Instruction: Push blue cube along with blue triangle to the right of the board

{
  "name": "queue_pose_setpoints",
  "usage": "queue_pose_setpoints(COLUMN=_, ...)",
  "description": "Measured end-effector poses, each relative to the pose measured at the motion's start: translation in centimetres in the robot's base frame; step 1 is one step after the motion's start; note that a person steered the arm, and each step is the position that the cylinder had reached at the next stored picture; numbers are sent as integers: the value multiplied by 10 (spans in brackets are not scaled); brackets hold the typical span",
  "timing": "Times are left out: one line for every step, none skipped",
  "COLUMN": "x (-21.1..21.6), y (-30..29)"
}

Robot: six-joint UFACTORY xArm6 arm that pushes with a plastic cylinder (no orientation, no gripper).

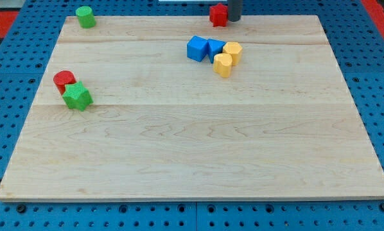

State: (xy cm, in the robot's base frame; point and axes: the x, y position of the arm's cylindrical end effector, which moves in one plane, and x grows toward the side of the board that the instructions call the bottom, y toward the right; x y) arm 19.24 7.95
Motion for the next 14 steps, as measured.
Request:
queue_pose_setpoints(x=0, y=-12)
queue_pose_setpoints(x=-1, y=-16)
queue_pose_setpoints(x=1, y=-4)
queue_pose_setpoints(x=10, y=45)
queue_pose_setpoints(x=17, y=53)
queue_pose_setpoints(x=31, y=44)
queue_pose_setpoints(x=49, y=19)
queue_pose_setpoints(x=65, y=-23)
queue_pose_setpoints(x=66, y=-66)
queue_pose_setpoints(x=65, y=-103)
queue_pose_setpoints(x=78, y=-126)
queue_pose_setpoints(x=106, y=-128)
queue_pose_setpoints(x=116, y=-124)
queue_pose_setpoints(x=109, y=-124)
